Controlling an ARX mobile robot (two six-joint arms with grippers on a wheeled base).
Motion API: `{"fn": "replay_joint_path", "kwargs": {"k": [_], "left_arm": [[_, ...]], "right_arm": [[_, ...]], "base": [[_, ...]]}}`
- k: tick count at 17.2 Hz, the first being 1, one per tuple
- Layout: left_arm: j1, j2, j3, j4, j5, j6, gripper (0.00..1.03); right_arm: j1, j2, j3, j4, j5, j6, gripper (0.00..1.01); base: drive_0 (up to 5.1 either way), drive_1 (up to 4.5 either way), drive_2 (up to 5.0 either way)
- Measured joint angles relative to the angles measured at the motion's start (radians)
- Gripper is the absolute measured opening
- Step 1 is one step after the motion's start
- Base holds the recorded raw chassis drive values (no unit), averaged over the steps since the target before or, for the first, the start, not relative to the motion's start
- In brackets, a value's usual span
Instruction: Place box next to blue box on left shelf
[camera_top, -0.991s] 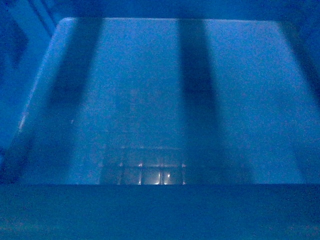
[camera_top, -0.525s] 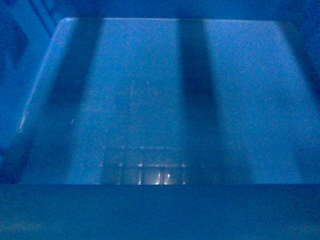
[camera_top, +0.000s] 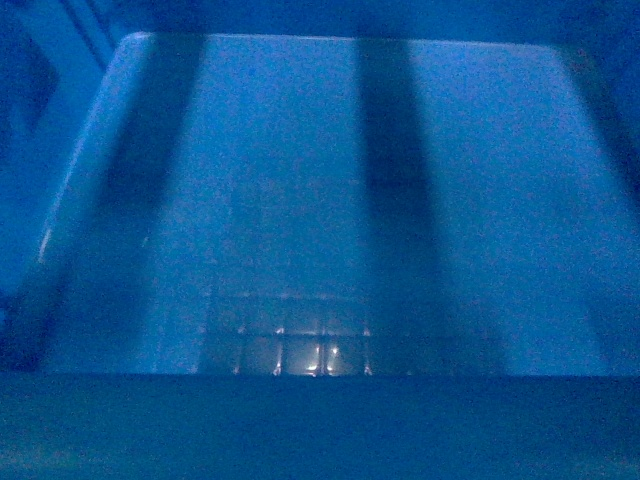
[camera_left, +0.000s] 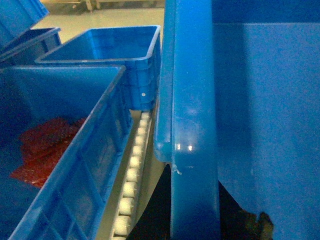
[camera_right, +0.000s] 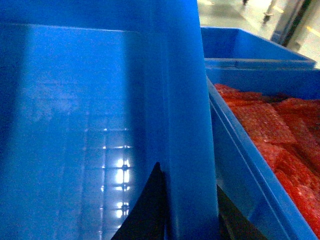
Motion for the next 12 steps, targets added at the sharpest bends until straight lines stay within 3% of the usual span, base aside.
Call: {"fn": "replay_joint_path", "kwargs": {"k": [2, 4, 7, 12], "left_arm": [[-0.011, 0.024, 0.001, -0.002, -0.045, 0.011, 0.08], [0.04, 0.127, 0.068, -0.08, 0.01, -0.02, 0.09], [0.117, 0.323, 0.13, -0.07, 0.111, -0.042, 0.09], [0.157, 0.562, 0.164, 0.013, 0.199, -0.101, 0.09]], "right_arm": [[0.005, 0.028, 0.001, 0.008, 0.048, 0.009, 0.13], [-0.053, 0.13, 0.041, -0.025, -0.038, 0.023, 0.13], [-0.158, 0.337, 0.117, -0.032, -0.18, 0.048, 0.13], [-0.238, 0.568, 0.17, 0.059, -0.252, 0.008, 0.13]], "base": [[0.0, 0.0, 0.0], [0.0, 0.0, 0.0], [0.0, 0.0, 0.0], [0.0, 0.0, 0.0]]}}
